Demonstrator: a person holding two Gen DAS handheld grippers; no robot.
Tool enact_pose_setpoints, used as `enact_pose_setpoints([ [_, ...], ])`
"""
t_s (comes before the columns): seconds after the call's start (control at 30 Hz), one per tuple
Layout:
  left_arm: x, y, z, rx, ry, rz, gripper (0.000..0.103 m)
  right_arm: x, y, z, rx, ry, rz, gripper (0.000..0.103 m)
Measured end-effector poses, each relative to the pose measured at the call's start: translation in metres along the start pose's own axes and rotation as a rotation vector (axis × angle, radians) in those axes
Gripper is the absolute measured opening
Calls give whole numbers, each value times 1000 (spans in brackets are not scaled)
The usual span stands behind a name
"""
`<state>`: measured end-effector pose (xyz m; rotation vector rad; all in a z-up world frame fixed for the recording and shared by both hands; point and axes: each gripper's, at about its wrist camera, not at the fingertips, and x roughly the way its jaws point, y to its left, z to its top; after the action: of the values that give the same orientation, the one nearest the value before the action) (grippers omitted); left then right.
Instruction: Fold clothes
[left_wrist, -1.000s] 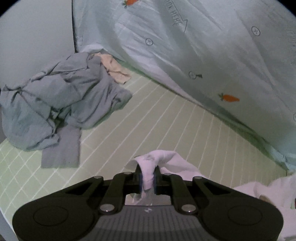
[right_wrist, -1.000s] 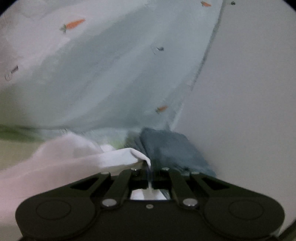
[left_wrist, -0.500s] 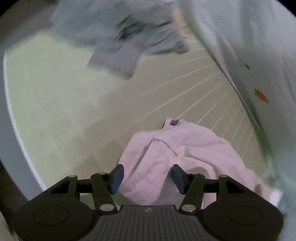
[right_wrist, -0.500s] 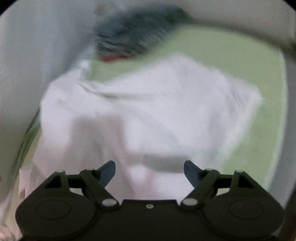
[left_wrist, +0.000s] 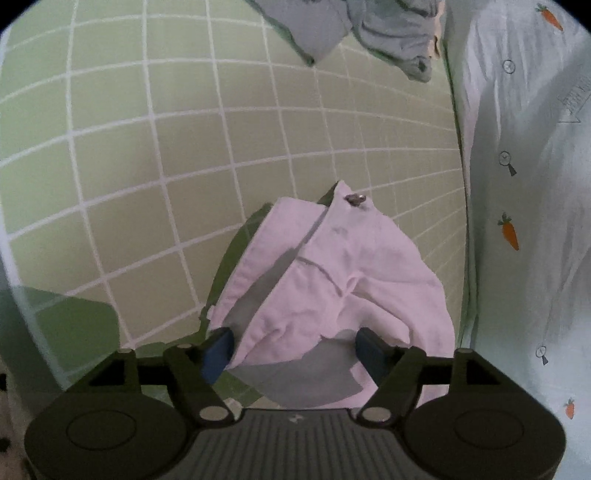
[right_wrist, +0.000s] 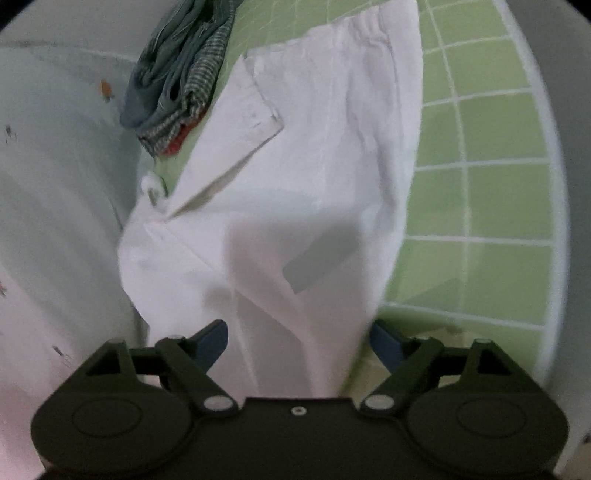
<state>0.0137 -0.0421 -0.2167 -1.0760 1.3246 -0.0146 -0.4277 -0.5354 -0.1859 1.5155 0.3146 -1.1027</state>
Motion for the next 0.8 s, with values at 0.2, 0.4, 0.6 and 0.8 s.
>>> enact_pose_setpoints([
  [0.2, 16, -21, -1, 78, -45, 37, 47, 22, 8, 10, 72, 24, 67, 10],
  [0.4, 46, -61, 18, 137, -94, 43, 39, 69, 64, 27, 8, 27, 80, 7],
  [0.6, 107, -136, 45, 263, -94, 8, 36, 121, 129, 45, -74, 19, 78, 7],
  [0.8, 148, -207, 50, 401, -97, 6, 32, 147, 171, 55, -124, -18, 35, 6],
])
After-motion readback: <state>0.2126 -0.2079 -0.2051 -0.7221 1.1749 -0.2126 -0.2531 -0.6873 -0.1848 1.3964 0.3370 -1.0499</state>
